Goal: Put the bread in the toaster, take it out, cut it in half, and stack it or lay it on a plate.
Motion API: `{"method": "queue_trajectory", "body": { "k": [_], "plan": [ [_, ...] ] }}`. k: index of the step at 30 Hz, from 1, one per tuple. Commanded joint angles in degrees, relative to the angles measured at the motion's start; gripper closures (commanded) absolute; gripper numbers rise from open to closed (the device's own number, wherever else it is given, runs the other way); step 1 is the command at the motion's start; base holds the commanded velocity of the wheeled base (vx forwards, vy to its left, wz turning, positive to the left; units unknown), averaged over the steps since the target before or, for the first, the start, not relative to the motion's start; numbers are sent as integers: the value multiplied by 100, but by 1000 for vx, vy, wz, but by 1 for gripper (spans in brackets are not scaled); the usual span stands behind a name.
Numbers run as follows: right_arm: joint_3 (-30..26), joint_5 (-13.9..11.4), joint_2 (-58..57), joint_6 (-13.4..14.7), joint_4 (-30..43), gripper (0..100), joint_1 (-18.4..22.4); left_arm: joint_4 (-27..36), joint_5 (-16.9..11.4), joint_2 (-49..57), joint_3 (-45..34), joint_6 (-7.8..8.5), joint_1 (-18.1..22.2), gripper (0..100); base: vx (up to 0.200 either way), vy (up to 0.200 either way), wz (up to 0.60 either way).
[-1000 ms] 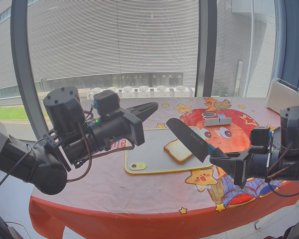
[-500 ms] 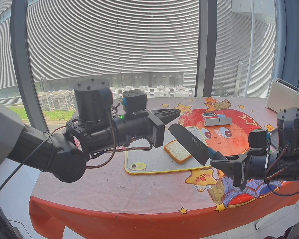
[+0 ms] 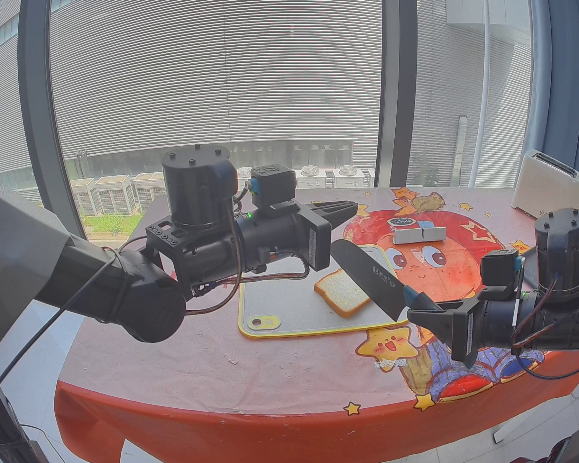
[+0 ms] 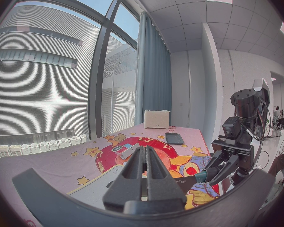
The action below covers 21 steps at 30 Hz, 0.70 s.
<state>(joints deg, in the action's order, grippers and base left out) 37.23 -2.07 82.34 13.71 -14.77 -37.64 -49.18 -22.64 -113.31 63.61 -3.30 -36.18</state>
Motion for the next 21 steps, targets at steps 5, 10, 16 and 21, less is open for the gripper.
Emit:
{"method": "queue_trajectory", "body": {
  "k": [5,10,16,21],
  "plan": [
    [-14,-4,2,-9,-25,100,-6,-4,137,72,-33,-21,-12,100,0,-120,0],
    [-32,-4,28,-18,-69,100,-24,-31,146,11,-51,23,41,100,0,0,0],
    [30,-56,46,0,-96,100,-85,-31,128,2,-121,453,76,100,0,0,0],
    [100,23,55,0,-96,100,-208,22,84,11,-77,445,208,100,0,0,0]
  ]
}}
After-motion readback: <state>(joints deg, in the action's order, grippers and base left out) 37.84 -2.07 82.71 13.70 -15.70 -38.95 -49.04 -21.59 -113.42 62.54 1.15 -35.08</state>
